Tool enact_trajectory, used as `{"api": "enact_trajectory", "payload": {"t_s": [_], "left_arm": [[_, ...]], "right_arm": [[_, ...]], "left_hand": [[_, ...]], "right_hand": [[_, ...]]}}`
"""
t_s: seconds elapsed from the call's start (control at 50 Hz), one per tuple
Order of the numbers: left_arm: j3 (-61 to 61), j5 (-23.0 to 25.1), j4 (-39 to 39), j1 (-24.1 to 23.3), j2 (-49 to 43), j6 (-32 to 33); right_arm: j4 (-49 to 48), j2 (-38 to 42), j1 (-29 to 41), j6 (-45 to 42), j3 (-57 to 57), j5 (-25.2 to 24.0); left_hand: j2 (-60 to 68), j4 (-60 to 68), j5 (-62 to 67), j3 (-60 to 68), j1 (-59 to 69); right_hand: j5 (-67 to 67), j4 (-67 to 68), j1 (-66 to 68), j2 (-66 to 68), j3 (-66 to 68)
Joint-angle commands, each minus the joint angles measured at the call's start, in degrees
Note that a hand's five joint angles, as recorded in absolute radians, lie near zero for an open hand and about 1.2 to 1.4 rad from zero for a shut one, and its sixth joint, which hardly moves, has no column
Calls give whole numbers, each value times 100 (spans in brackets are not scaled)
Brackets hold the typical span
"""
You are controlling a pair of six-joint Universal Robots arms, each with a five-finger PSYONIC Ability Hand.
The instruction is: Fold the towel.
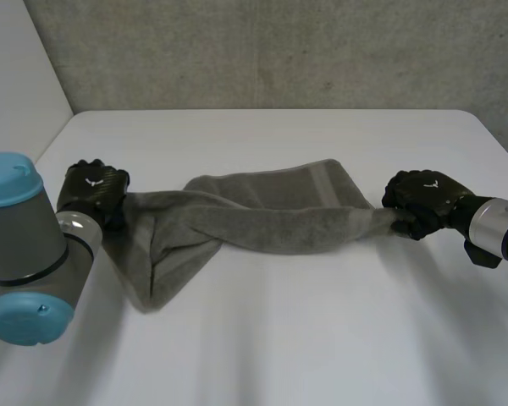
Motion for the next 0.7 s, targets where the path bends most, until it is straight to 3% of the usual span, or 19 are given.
{"api": "enact_trajectory", "payload": {"t_s": [0.02,0.06,0.1,0.2,0.24,0.34,0.44,0.48,0.6,0.66,0.7], "left_arm": [[-13,4,224,240,-116,424],[-13,21,215,266,-178,477],[-13,117,198,275,-292,486],[-145,636,110,266,-239,495],[-250,1047,-143,258,-82,495],[-277,1603,-1129,258,297,513],[-66,2025,-1912,354,350,574],[214,2148,-2078,651,315,836],[857,2131,-1947,838,-72,1479],[1595,2087,-1507,829,-565,1725],[2295,2069,-520,794,-792,1708]], "right_arm": [[19,5,-26,-29,8,14],[28,5,-35,-29,17,23],[28,5,-35,-38,17,40],[248,-30,-8,-90,78,-12],[702,-65,-61,-282,52,-204],[2388,-39,-79,-1537,-194,-610],[3576,206,-88,-2803,-509,-487],[3693,374,-88,-2965,-731,-355],[3448,909,53,-2929,-1949,-144],[2931,1156,298,-2877,-2879,-101],[2506,1209,449,-2736,-3411,-56]], "left_hand": [[-316,-321,-209,-288,-311],[3,-321,111,-288,9],[3278,-321,3386,-288,3284],[3298,-321,3406,-288,3304],[3298,-321,3406,-288,3304],[3298,-321,3406,-288,3304],[3298,-321,3406,-288,3304],[3298,-321,3406,-288,3304],[3298,-321,3406,-288,3304],[3298,-321,3406,-288,3304],[3298,-321,3406,-288,3304]], "right_hand": [[425,-332,660,391,-200],[425,-332,660,391,-200],[425,-332,660,391,-200],[425,-332,660,391,-200],[425,-332,660,391,-200],[425,-332,660,391,-200],[425,-332,660,391,-200],[425,-332,660,391,-200],[425,-332,660,391,-200],[425,-332,660,391,-200],[425,-332,660,391,-200]]}}
